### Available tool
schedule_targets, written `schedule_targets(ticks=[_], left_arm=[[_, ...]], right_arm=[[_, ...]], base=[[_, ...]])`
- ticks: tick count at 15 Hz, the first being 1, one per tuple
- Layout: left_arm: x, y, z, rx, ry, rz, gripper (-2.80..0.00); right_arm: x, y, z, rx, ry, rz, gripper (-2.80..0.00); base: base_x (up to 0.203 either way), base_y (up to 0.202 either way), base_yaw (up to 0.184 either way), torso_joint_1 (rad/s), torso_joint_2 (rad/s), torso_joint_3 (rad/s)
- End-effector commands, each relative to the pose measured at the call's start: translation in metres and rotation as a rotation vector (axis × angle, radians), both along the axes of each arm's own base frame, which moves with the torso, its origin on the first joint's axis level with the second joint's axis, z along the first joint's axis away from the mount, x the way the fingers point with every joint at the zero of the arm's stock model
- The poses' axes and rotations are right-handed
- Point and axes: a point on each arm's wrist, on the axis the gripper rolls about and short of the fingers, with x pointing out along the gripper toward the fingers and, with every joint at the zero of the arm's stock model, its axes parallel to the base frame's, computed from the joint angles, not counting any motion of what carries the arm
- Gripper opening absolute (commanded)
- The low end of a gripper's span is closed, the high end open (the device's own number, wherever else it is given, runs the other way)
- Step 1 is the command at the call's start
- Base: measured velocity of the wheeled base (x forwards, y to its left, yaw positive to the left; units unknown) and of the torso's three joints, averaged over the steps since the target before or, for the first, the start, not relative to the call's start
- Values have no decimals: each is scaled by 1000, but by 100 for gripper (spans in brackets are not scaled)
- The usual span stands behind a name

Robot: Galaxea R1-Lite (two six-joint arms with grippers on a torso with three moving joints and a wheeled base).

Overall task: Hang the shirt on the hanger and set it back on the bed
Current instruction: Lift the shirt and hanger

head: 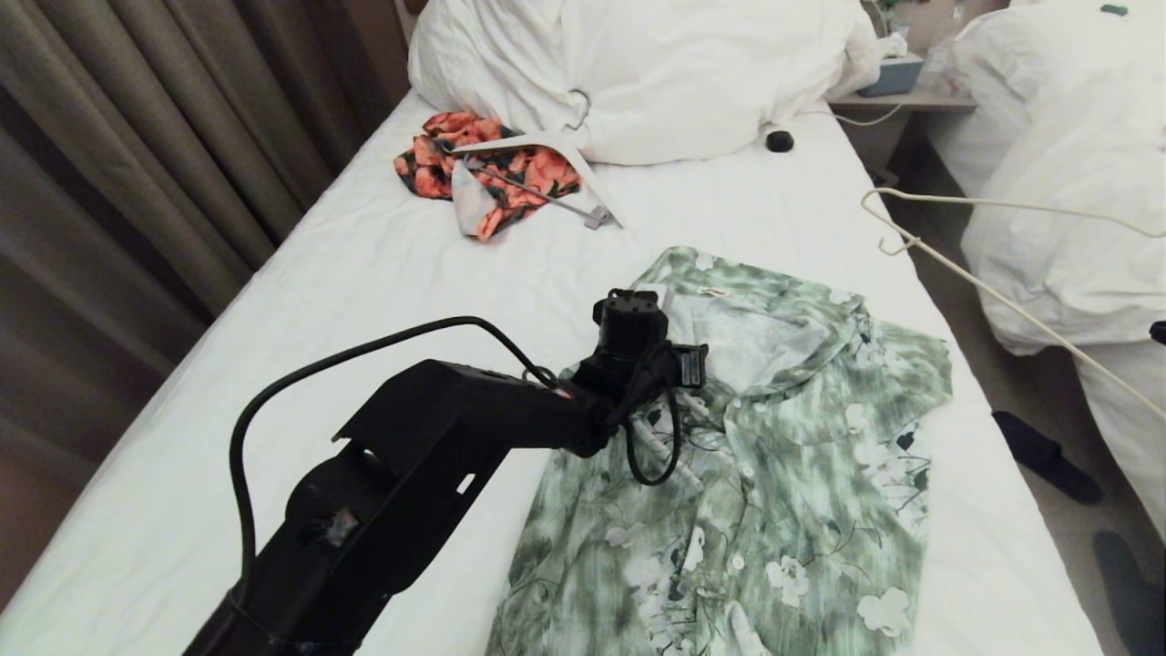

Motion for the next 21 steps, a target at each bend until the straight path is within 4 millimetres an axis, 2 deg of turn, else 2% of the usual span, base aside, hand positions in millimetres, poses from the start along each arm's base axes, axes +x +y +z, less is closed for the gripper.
schedule_targets(ticks=[1, 6, 11, 15, 17, 18, 21], left_arm=[[0, 0, 1, -3, -2, 2, -280], [-1, 1, 7, -6, -4, 4, -280], [-10, 7, 40, -46, 7, 13, -280], [-8, 2, 25, -26, 30, 8, -280], [-9, 2, 26, -29, 29, 8, -280], [-9, 3, 28, -32, 26, 8, -280], [-17, 9, 53, -32, 34, 24, -280]], right_arm=[[0, 0, 0, 2, -6, 6, -280], [0, 1, 0, 4, -4, 8, -280], [-1, 1, 2, 10, 3, 7, -280], [-2, 2, 4, 6, -3, 6, -280], [-2, 2, 3, 8, 0, 6, -280], [-1, 1, 2, 11, 3, 6, -280], [0, 3, -3, 24, 18, 15, -280]], base=[[0, 0, 0, 0, 0, 0], [0, 0, 0, 0, 0, 0], [0, 0, 0, 0, 0, 0], [0, 0, 0, 0, 0, 0], [0, 0, 0, 0, 0, 0], [0, 0, 0, 0, 0, 0], [0, 0, 0, 0, 0, 0]])
